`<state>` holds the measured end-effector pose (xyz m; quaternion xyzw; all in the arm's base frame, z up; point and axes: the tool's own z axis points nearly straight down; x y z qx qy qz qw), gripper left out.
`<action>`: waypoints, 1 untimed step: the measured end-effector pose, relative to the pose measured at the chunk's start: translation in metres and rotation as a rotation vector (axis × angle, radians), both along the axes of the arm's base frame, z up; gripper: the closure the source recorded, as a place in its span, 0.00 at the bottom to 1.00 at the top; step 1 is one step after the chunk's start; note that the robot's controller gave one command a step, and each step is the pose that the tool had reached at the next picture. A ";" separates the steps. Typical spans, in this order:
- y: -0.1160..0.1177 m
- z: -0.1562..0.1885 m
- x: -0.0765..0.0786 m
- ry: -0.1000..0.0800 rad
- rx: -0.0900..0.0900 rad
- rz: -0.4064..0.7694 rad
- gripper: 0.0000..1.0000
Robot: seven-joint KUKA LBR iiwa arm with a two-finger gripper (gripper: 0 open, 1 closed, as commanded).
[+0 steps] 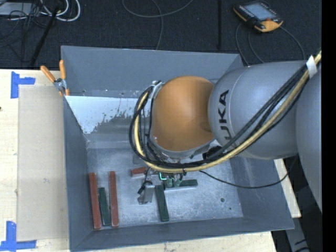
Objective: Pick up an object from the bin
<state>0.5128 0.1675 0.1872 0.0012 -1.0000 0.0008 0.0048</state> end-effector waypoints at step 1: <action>-0.001 0.004 0.002 -0.007 0.001 -0.003 0.00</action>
Offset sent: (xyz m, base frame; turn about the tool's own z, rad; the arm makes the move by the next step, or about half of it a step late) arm 0.0648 -0.0328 -0.1046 -0.3921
